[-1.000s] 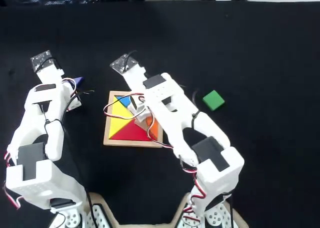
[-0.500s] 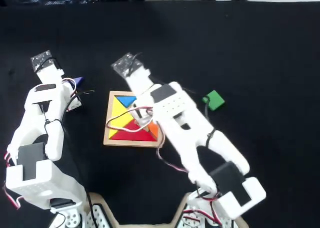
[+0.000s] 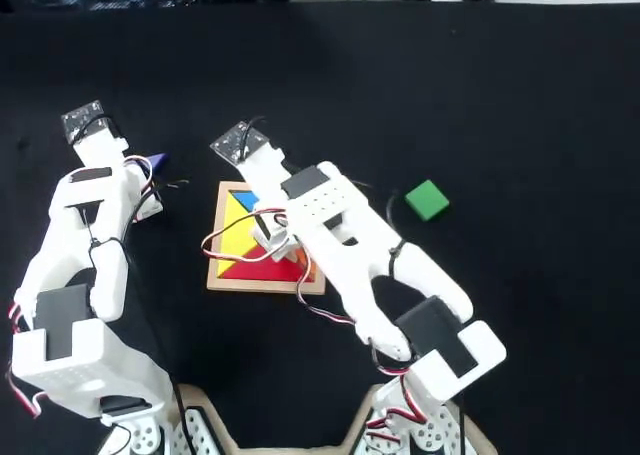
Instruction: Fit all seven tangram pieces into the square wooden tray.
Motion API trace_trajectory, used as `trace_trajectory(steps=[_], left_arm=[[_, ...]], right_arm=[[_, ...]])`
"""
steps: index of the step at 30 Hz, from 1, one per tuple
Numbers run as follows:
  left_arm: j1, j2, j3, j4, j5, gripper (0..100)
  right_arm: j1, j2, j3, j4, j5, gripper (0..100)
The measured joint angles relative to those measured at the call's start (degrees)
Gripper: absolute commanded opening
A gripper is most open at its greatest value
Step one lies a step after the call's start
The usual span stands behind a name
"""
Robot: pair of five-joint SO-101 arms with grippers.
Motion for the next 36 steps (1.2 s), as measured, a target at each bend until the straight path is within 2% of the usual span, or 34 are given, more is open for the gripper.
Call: trace_trajectory(steps=[5,13,18,25,36], left_arm=[[0.0,0.0,0.0,0.0,0.0,7],[0.0,0.0,0.0,-1.1,0.0,7],[0.0,0.0,0.0,-1.1,0.0,7],[0.0,0.0,0.0,-1.1,0.0,7],[0.0,0.0,0.0,-1.1,0.0,7]], right_arm=[[-0.6,0.0,0.0,0.9,0.0,1.1],[-6.2,-4.8,1.2,2.9,0.0,1.1],[-5.7,-4.9,1.5,1.2,0.4,1.1],[-3.7,3.5,-1.5,0.9,0.6,1.1],[-0.7,3.7,-2.2,0.5,0.6,1.1]])
